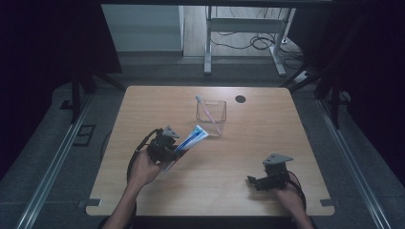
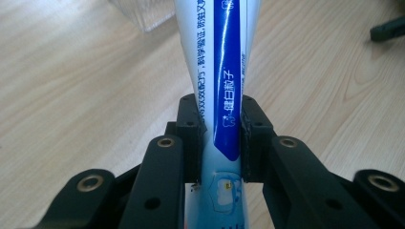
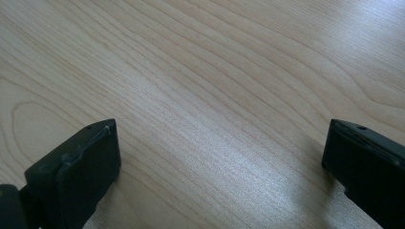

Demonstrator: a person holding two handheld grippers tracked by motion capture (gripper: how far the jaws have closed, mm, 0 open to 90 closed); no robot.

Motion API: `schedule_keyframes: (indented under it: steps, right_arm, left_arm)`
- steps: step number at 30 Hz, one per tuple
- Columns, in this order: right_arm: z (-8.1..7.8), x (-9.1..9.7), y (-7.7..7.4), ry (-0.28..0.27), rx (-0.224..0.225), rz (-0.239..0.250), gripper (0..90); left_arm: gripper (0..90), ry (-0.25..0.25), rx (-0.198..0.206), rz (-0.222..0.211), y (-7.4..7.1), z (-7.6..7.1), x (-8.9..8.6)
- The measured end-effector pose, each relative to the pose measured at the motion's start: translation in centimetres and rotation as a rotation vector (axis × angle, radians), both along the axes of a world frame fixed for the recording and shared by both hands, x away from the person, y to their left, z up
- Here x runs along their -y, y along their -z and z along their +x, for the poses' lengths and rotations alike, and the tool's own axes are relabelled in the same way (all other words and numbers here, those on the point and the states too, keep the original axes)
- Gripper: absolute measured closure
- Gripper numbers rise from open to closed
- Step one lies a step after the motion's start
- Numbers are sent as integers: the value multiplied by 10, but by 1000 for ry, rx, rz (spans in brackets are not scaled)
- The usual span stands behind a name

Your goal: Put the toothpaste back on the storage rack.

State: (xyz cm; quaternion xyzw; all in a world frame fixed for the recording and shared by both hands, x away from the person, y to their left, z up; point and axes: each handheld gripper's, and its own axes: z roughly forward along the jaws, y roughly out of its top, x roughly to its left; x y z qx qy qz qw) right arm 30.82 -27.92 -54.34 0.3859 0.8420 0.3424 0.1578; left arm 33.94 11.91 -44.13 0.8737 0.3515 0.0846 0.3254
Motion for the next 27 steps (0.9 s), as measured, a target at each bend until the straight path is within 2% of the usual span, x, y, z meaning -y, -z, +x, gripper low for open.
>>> schedule_keyframes:
  steps: [18, 27]
  right_arm:
    - [0, 0, 0, -1, 1, -1, 0]
    - [0, 0, 0, -1, 1, -1, 0]
  left_arm:
    - [744, -33, 56, -81, -25, 22, 9]
    - [743, -44, 91, -96, -39, 36, 15]
